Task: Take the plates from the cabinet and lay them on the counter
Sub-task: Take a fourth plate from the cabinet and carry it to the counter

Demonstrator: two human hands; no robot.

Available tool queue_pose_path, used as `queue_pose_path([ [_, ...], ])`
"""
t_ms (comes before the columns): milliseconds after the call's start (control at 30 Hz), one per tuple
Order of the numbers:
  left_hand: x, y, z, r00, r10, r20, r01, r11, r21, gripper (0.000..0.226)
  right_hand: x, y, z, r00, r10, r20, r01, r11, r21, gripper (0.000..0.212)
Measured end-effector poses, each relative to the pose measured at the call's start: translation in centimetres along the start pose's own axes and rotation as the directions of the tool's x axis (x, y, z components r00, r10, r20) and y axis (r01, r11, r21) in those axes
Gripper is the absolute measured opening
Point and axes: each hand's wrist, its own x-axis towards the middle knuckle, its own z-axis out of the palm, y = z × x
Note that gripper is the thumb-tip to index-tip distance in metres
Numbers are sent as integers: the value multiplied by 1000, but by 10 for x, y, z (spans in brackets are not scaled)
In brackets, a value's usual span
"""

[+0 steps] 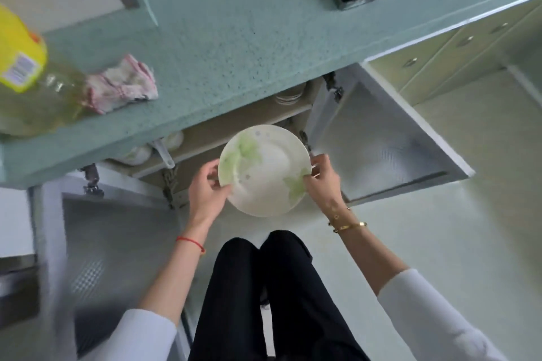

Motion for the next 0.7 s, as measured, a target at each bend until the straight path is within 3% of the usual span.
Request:
queue_pose_path([
  [367,-107,155,-100,965,233,118,-233,972,-18,57,-138,-112,-110,986,-6,-167,43,974,221,20],
  [700,-165,239,-96,875,347,337,-351,935,-52,62,-229,-122,-195,909,54,-413,125,911,393,14],
])
